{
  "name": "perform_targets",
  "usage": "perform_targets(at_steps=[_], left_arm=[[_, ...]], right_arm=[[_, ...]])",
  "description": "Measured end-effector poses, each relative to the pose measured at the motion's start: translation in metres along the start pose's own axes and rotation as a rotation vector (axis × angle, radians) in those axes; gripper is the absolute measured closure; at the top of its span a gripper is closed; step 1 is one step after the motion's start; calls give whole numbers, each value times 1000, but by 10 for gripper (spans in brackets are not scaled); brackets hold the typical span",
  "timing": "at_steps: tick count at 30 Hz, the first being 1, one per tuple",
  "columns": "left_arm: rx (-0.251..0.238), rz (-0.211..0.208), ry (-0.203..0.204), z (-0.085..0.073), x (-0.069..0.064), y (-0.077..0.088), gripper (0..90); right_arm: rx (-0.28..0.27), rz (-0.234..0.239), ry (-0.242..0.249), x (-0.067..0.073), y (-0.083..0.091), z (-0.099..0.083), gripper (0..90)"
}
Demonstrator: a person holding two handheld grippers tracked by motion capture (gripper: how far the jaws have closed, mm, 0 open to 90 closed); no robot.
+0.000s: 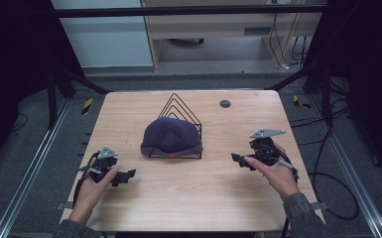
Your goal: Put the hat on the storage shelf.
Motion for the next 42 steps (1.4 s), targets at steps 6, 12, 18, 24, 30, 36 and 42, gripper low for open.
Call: perform_targets(at_steps=[6, 12, 18, 24, 30, 36, 42], left_arm=[[41, 24, -26, -3, -2, -6, 61], [68, 30, -41, -6, -2, -10, 61], [92, 25, -46, -9, -4, -15, 56], [102, 39, -69, -9, -6, -17, 21], [91, 40, -69, -9, -7, -19, 0], [84, 40, -69, -9, -7, -19, 0], [83, 41, -71, -8, -7, -19, 0]], right_arm=[[32, 2, -40, -5, -12, -23, 108], [51, 1, -48, -3, -21, -35, 109], [70, -36, -38, -4, -29, -45, 109], [70, -50, -61, -9, -32, -52, 105], [88, -55, -69, -10, -35, -55, 93], [114, -43, -62, -4, -42, -60, 76], [96, -103, 0, 2, -46, -64, 46]])
Point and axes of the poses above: each handheld gripper's, and its own axes: y roughly backward along the jaws, z roughly out of its top, x roughly to its left, the point moved 8 cm from there along -y, roughly forward along the jaws, and after that the axes turned 10 degrees about x, right-handed, at the moved point
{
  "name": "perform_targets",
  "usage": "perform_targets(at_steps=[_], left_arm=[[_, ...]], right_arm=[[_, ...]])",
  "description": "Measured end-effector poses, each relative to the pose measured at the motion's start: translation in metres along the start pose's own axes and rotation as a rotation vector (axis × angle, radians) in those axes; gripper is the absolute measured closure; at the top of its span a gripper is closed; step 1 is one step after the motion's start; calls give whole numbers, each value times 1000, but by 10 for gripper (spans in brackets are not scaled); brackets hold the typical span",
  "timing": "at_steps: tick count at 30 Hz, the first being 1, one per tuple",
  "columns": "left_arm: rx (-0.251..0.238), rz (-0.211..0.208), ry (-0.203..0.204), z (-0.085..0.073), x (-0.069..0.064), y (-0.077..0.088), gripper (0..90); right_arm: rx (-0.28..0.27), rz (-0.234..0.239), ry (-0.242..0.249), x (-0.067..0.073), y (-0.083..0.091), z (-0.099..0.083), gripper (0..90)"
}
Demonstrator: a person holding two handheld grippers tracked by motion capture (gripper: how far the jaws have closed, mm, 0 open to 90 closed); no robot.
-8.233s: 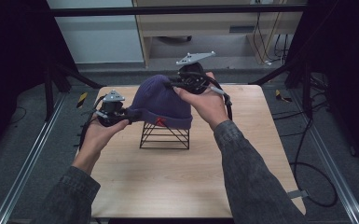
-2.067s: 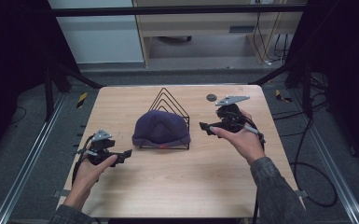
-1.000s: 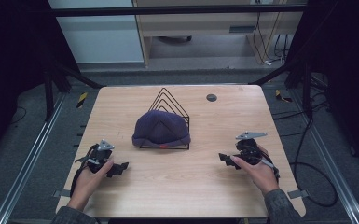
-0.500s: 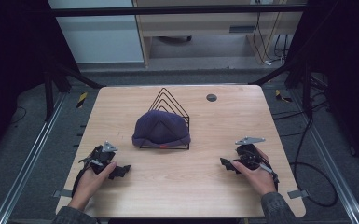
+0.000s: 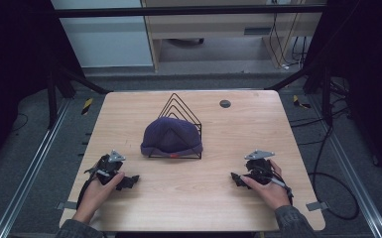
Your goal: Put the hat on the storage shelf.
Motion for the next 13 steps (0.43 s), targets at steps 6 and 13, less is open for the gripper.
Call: perform_targets(at_steps=[6, 13], left_arm=[[-3, 0, -1, 0, 0, 0, 0], [-4, -2, -5, 0, 0, 0, 0]], right_arm=[[-46, -27, 21, 2, -2, -3, 27], [-50, -27, 19, 3, -2, -3, 26]])
Point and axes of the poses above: each handheld gripper's, and its own axes: y roughly backward along the jaws, z roughly out of its top, x roughly to its left, the point moved 8 cm from there along -y, roughly forward along the jaws, and after that the axes turned 10 degrees about x, right-handed, at the moved point
